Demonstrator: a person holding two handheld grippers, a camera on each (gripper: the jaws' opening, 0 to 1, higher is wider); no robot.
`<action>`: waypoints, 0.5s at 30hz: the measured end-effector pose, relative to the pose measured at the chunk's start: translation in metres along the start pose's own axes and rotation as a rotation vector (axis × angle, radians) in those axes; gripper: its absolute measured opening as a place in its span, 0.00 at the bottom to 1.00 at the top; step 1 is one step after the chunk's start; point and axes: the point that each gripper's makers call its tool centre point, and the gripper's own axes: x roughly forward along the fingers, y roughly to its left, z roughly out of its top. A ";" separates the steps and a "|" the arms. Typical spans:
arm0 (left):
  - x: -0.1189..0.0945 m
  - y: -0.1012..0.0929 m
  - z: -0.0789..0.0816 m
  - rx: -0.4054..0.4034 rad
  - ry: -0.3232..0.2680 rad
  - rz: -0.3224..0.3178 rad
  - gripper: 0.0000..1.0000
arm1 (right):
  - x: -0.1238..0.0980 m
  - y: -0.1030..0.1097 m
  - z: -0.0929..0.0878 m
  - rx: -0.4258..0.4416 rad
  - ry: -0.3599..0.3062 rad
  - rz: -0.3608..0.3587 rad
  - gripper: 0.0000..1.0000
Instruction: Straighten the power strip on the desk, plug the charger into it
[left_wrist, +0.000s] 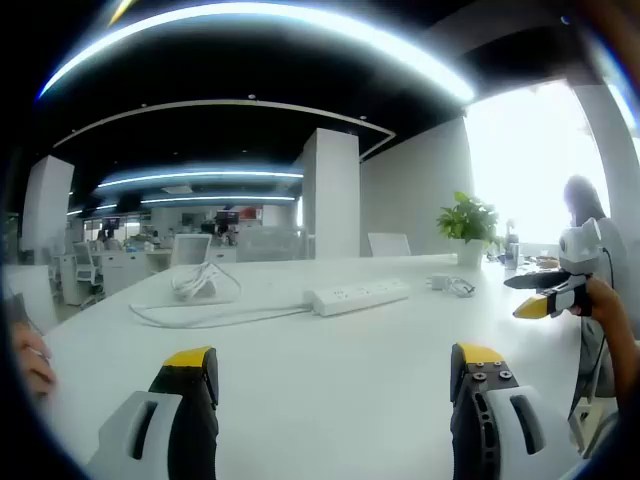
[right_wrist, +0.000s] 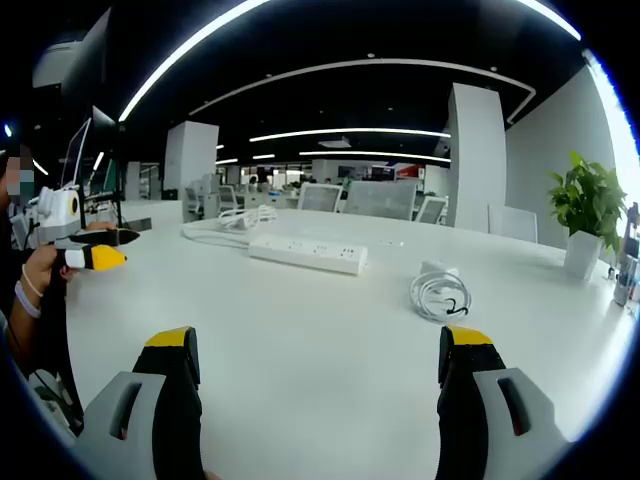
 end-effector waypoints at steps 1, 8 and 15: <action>0.000 0.000 0.000 0.000 0.001 0.000 0.99 | 0.000 0.000 0.000 0.000 0.000 0.000 0.99; 0.000 0.000 -0.001 -0.001 0.002 0.002 0.99 | 0.000 0.000 0.000 0.002 0.002 0.000 0.99; -0.001 0.001 0.001 -0.002 -0.001 0.004 0.99 | 0.000 0.000 0.000 0.001 0.001 0.000 0.99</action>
